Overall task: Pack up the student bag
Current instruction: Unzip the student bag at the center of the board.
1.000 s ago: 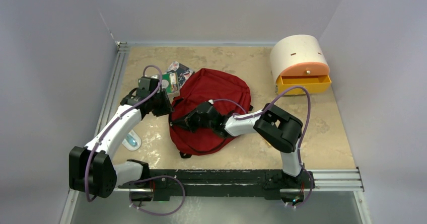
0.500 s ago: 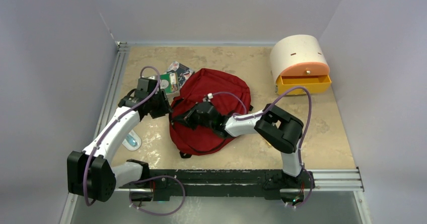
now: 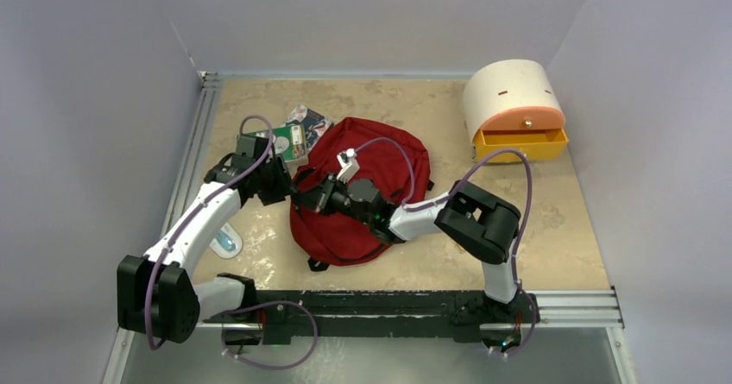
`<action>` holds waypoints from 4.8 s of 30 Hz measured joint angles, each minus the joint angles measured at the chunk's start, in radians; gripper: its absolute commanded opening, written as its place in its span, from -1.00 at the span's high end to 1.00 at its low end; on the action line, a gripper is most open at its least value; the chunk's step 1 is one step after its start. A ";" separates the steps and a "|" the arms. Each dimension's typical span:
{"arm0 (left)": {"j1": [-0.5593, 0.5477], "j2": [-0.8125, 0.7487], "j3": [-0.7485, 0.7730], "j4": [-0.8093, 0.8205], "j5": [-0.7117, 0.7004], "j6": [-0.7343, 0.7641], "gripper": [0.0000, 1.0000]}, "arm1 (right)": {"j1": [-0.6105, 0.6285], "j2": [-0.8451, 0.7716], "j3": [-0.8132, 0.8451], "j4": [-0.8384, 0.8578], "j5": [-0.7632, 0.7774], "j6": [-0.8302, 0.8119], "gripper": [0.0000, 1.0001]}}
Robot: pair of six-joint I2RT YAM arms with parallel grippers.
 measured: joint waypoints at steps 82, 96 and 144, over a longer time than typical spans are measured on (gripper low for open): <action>0.148 0.115 0.134 0.088 0.113 0.048 -0.08 | 0.005 -0.396 -0.141 -0.645 -0.430 -0.895 1.00; 0.148 -0.426 -0.270 -0.053 0.305 -0.270 -0.09 | 0.005 -0.345 -0.104 -0.515 -0.408 -0.795 1.00; 0.115 -0.167 -0.105 -0.134 0.171 -0.279 1.00 | -0.021 -0.718 -0.368 -0.576 -0.010 -0.472 1.00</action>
